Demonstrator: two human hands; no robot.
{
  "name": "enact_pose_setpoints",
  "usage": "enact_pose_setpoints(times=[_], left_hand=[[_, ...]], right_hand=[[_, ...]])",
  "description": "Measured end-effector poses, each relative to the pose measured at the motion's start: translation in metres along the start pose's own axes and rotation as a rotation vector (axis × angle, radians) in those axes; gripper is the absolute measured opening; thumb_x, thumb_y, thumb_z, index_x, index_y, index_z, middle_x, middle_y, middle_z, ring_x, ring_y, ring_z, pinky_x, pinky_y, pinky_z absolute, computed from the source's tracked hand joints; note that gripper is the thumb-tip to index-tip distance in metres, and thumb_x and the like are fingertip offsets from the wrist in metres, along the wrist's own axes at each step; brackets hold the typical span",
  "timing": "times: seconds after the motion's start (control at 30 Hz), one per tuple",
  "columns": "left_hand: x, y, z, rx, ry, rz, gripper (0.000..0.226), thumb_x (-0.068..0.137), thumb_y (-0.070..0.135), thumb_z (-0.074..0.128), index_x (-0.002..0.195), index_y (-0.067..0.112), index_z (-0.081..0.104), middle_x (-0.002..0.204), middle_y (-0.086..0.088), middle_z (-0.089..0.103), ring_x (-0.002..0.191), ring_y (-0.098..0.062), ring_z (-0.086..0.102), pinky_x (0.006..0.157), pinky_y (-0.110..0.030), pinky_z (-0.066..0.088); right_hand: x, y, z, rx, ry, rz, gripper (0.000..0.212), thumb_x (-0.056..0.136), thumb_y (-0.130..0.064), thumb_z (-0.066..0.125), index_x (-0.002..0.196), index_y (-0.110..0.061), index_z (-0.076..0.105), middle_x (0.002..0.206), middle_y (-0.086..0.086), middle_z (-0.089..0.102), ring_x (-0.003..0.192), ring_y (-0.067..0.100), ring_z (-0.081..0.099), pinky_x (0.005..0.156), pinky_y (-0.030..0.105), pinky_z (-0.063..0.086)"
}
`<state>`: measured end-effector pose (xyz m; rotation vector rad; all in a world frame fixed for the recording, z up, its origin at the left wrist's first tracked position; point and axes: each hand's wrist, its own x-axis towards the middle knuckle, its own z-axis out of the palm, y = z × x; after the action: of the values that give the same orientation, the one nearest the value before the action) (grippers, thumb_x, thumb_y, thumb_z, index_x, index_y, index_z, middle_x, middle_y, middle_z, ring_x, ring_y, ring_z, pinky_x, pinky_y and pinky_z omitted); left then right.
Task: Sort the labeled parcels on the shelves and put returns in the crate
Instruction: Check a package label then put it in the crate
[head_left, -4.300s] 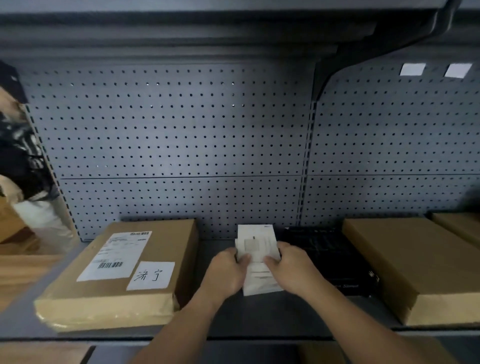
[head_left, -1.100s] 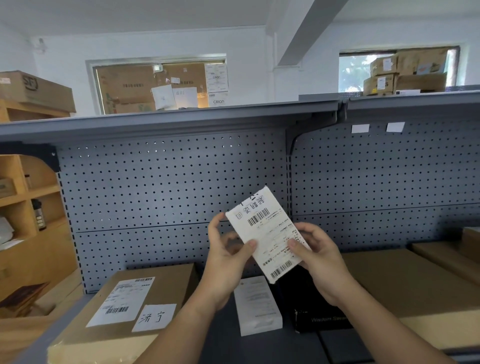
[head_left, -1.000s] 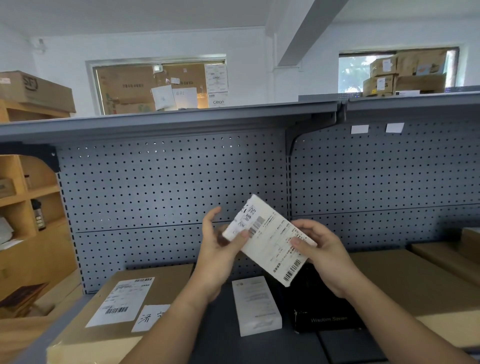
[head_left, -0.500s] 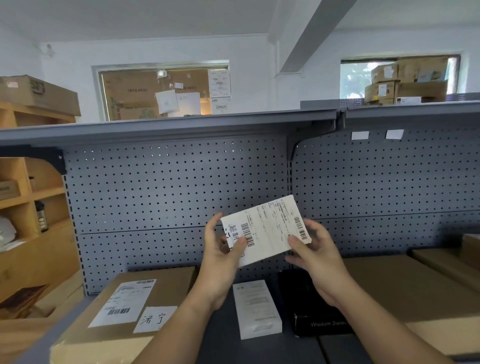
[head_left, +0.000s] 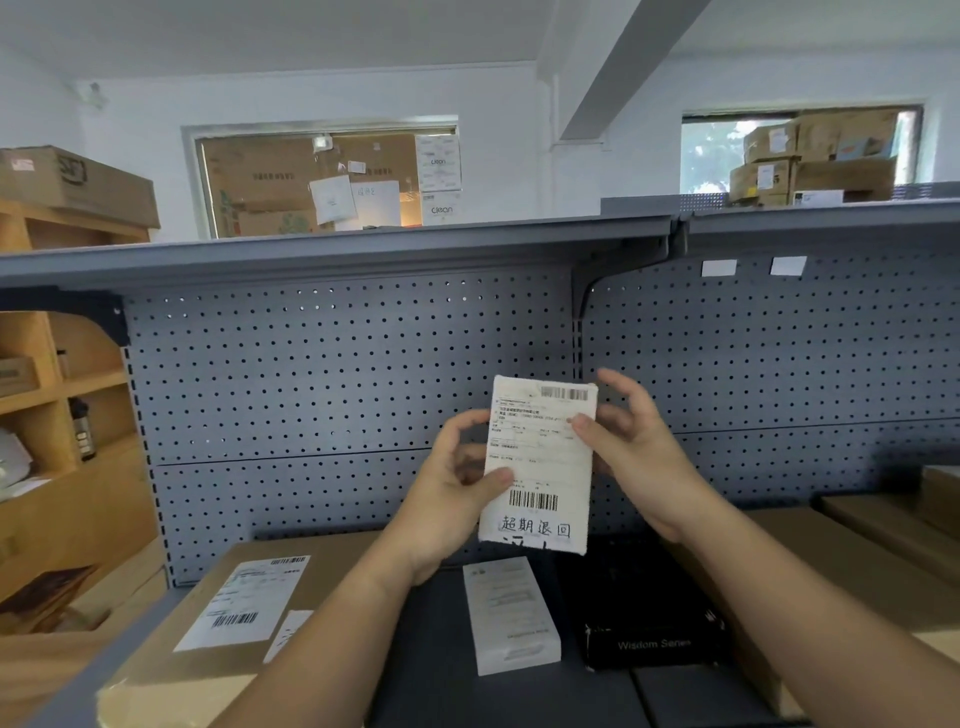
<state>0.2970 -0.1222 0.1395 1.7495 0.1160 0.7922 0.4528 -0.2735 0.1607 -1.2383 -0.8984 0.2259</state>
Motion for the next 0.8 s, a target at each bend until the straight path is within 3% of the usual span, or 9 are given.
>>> enact_pose_setpoints(times=[0.1, 0.2, 0.37, 0.5, 0.8], left_hand=[[-0.002, -0.003, 0.004, -0.107, 0.098, 0.019, 0.051, 0.098, 0.002, 0.064, 0.133, 0.036, 0.049, 0.11, 0.001, 0.075, 0.107, -0.017, 0.071, 0.079, -0.032, 0.061], [-0.003, -0.004, 0.007, -0.176, 0.146, 0.032, 0.05, 0.098, 0.001, 0.063, 0.134, 0.032, 0.049, 0.11, 0.0, 0.076, 0.104, -0.018, 0.073, 0.075, -0.032, 0.061], [-0.005, -0.004, 0.011, -0.161, 0.156, 0.038, 0.047, 0.098, 0.002, 0.064, 0.133, 0.031, 0.05, 0.111, 0.0, 0.076, 0.105, -0.017, 0.073, 0.077, -0.032, 0.062], [-0.006, -0.004, 0.013, -0.132, 0.165, 0.064, 0.048, 0.097, 0.001, 0.065, 0.131, 0.032, 0.052, 0.11, 0.002, 0.077, 0.101, -0.015, 0.073, 0.077, -0.029, 0.061], [-0.002, -0.004, 0.016, -0.14, 0.13, 0.068, 0.05, 0.097, 0.003, 0.066, 0.134, 0.033, 0.052, 0.114, 0.002, 0.076, 0.103, -0.018, 0.073, 0.08, -0.035, 0.062]], right_hand=[[-0.009, 0.009, 0.002, 0.056, 0.011, 0.025, 0.063, 0.093, -0.021, 0.072, 0.144, -0.043, 0.043, 0.133, -0.001, 0.066, 0.112, 0.012, 0.071, 0.1, 0.043, 0.056], [-0.022, 0.019, 0.008, 0.084, -0.019, 0.071, 0.057, 0.094, -0.014, 0.07, 0.144, -0.032, 0.048, 0.128, 0.0, 0.07, 0.108, 0.016, 0.073, 0.089, 0.038, 0.061], [-0.034, 0.025, 0.016, 0.119, -0.026, 0.071, 0.045, 0.099, -0.005, 0.064, 0.138, -0.023, 0.053, 0.116, 0.002, 0.077, 0.105, 0.023, 0.075, 0.083, 0.04, 0.062], [-0.036, 0.026, 0.015, 0.133, 0.002, 0.069, 0.045, 0.099, -0.003, 0.062, 0.139, -0.021, 0.053, 0.116, 0.003, 0.077, 0.106, 0.024, 0.075, 0.084, 0.041, 0.062], [-0.036, 0.025, 0.011, 0.162, 0.025, 0.067, 0.044, 0.098, -0.001, 0.062, 0.136, -0.022, 0.055, 0.114, 0.004, 0.077, 0.104, 0.025, 0.075, 0.08, 0.039, 0.063]])
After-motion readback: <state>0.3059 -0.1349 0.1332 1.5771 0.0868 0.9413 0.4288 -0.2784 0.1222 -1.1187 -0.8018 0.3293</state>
